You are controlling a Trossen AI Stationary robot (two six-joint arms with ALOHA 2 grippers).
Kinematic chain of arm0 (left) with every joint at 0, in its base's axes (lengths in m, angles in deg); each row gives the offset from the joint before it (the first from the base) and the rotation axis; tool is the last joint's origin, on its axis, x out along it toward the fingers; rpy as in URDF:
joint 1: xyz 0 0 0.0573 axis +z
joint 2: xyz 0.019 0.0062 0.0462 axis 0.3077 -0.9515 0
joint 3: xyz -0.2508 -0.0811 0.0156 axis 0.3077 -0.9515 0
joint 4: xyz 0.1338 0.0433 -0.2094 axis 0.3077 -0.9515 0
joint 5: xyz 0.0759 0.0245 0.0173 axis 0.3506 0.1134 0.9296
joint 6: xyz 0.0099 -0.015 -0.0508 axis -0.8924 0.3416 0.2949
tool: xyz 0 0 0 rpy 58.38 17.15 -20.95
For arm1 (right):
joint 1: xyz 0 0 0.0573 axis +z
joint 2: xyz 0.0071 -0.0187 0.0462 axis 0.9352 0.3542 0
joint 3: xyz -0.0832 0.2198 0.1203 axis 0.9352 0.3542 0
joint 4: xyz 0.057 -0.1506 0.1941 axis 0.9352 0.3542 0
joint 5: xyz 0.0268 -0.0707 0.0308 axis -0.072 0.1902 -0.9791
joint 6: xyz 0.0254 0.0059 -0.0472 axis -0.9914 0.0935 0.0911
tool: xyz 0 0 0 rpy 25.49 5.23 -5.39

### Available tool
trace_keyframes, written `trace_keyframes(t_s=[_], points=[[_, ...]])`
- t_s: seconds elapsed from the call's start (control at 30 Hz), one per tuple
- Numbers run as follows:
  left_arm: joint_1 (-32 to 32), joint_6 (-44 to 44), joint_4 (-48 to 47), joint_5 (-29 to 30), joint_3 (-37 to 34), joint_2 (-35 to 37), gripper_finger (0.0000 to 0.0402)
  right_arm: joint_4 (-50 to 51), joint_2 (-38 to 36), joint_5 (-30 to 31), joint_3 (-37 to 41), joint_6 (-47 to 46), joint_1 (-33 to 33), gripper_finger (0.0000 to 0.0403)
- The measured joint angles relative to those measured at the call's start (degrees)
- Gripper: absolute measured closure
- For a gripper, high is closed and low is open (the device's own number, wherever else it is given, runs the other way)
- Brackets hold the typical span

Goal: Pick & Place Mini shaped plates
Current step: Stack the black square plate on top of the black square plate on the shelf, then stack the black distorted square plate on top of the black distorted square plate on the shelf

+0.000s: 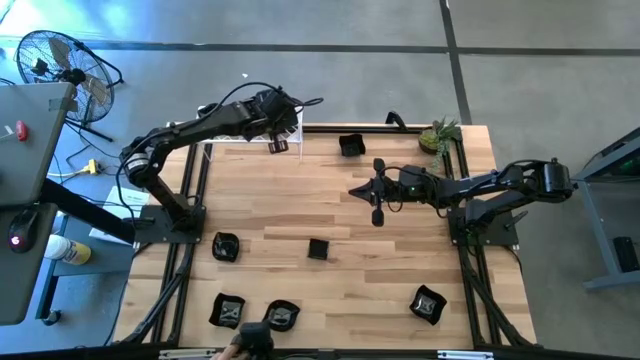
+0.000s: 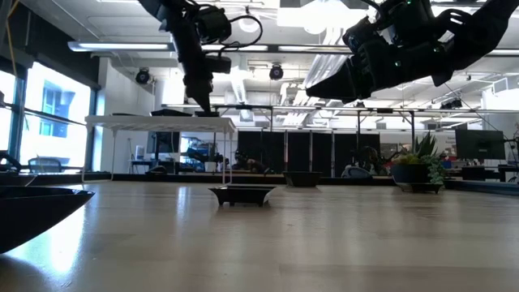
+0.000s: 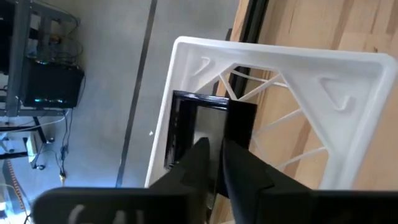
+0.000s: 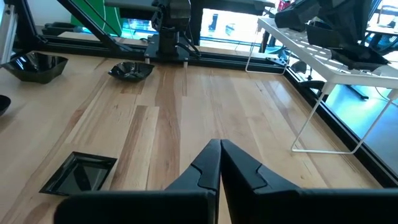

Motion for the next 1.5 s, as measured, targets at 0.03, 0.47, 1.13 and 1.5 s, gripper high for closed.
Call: trace_keyframes(t_s=[0.03,0.47,1.13,1.5], points=[[0.0,0.0,-0.2,0.0,0.0,0.0,0.0347,0.0,0.0,0.0,0.0,0.0,0.0,0.0396],[-1.1,1.7,-1.7,0.1,0.0,1.0,0.0311,0.2,0.0,0.0,0.0,0.0,0.0,0.0397],[-4.7,20.7,18.4,-18.8,-24.2,23.8,0.0399,3.9,0.0,3.2,0.0,0.0,0.0,0.0399],[-17.5,28.4,45.8,-18.9,-47.7,31.6,0.0399,7.0,0.0,2.9,0.0,-5.2,0.0,0.0399]])
